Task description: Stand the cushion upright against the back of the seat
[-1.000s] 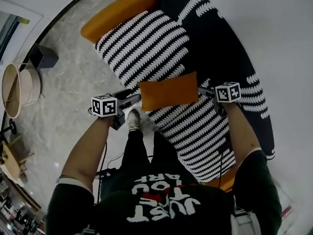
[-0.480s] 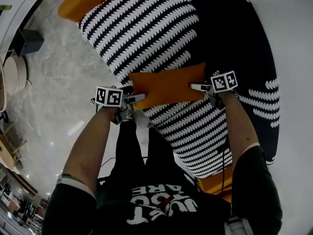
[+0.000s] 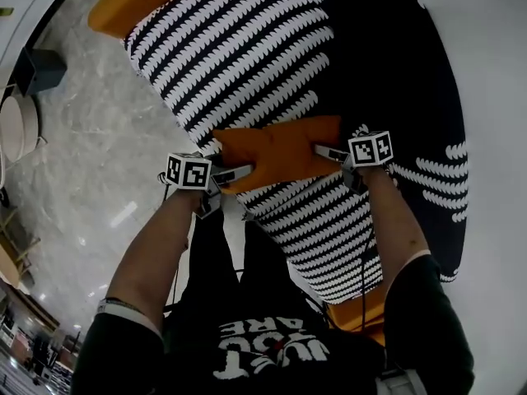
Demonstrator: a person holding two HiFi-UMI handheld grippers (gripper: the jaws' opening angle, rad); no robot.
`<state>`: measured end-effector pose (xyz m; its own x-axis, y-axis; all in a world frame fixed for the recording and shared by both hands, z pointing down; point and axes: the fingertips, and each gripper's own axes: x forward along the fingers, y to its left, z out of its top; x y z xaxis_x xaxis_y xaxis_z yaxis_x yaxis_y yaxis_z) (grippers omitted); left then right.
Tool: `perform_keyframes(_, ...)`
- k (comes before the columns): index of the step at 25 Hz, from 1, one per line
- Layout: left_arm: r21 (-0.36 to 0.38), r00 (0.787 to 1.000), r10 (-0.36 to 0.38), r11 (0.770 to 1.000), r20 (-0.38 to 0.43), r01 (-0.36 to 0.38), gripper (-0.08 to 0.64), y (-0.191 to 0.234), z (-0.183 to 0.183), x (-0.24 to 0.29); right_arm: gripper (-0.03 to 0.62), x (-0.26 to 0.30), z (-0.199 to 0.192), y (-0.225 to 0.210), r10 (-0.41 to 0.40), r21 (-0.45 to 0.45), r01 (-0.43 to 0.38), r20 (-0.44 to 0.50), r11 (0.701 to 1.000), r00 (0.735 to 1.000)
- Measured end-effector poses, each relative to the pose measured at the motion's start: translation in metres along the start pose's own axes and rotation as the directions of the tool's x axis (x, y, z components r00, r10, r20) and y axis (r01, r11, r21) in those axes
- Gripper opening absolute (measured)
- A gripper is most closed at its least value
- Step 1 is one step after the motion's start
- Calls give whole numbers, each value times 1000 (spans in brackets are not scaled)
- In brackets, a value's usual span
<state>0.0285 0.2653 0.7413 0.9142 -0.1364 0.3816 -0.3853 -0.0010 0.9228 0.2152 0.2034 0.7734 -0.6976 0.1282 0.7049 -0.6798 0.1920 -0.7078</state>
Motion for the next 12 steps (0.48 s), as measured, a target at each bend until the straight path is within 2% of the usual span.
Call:
perform_keyframes(3,48,1000,11,999,-14,-10,342,-5,-2,-5,286,0,-4,7,-11,-14,12,43,1000,999)
perform_keyframes(6,114,1000,17,993,-10,-16,337,-20,6,-19,281,-12,1,25,3,-37,0,99,999,995)
perform_keyframes(9,187,1000,22,982,4,-22,337,-51,27,-36,281,-40,22,54,12,-81,2,171,997,985)
perform_keyframes(12,279,999,28,960,27,-35,337,-97,62,-54,279,-81,54,89,14,-133,21,253,991,967)
